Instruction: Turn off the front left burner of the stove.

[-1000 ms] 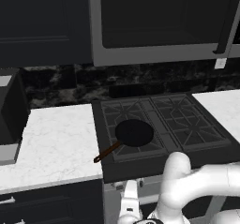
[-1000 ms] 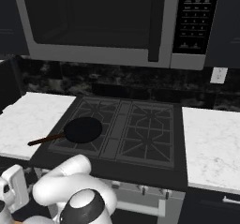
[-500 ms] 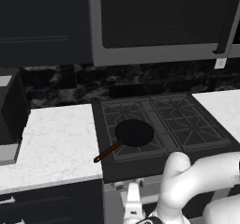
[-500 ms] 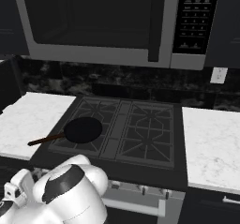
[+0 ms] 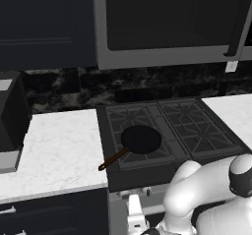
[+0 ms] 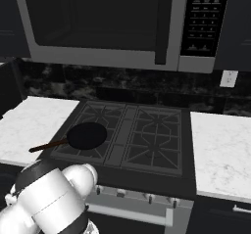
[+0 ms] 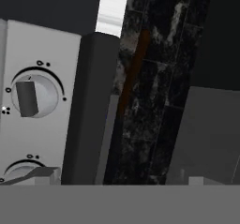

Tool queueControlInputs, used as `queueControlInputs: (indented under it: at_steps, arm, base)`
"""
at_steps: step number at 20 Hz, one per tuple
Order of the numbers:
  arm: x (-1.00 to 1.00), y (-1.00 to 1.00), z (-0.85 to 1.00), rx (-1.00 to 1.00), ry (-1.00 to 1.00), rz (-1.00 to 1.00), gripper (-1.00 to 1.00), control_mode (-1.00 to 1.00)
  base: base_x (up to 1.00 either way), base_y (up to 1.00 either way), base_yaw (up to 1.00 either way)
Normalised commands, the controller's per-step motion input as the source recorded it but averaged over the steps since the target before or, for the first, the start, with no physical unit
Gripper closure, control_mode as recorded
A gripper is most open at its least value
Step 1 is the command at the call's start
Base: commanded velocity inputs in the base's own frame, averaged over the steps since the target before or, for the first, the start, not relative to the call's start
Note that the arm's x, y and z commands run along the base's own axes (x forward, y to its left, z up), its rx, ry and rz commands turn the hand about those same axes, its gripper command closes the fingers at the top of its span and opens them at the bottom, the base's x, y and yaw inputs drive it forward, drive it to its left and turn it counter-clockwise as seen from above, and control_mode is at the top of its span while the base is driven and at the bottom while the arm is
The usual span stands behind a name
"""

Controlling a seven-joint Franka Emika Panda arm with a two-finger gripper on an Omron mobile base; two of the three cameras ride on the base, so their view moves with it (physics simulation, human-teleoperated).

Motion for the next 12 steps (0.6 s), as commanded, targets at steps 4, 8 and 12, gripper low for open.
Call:
queueControlInputs:
  at_steps: [4, 8, 12]
  arm:
    - [0.0, 0.16, 0.0, -0.04, -0.01, 0.0, -1.0, -1.0]
    - [-0.03, 0.0, -0.27, -0.06, 0.0, 0.01, -1.0, -1.0]
    - [-0.06, 0.0, -0.38, -0.06, -0.01, 0.0, -1.0, -1.0]
  base:
    - [0.0, 0.0, 0.0]
    - [0.0, 0.0, 0.0]
    - [0.0, 0.0, 0.0]
